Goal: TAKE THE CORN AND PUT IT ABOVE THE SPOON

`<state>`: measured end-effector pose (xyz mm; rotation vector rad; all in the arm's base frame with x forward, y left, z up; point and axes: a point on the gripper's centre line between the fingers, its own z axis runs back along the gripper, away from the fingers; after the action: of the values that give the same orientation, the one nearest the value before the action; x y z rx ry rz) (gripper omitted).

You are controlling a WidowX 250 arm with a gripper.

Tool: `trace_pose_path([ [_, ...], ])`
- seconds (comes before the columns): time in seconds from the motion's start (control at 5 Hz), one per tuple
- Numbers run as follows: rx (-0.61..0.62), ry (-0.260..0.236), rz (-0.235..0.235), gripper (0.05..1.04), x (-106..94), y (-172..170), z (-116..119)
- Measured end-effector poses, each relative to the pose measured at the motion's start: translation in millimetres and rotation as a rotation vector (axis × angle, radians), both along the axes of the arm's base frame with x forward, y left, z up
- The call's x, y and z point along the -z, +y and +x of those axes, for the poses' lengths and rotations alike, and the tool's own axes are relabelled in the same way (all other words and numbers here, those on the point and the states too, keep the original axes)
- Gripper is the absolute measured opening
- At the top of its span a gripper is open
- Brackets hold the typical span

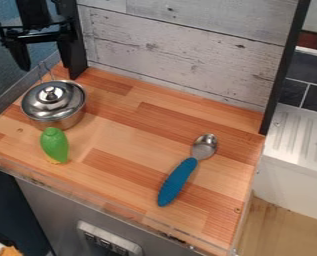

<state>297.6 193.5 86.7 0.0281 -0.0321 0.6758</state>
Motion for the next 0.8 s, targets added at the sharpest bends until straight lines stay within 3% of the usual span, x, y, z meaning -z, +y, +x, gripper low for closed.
trace_pose_path([
  [0.2, 0.003, 0.028, -0.018, 1.001, 11.3, -2, -3],
  [0.4, -0.004, 0.02, -0.005, 1.001, 7.9, -9, -16],
  [0.6, -0.015, -0.048, 0.004, 1.001, -11.6, -7, -31],
  [0.8, 0.001, -0.054, 0.002, 1.001, -13.9, -13, -52],
])
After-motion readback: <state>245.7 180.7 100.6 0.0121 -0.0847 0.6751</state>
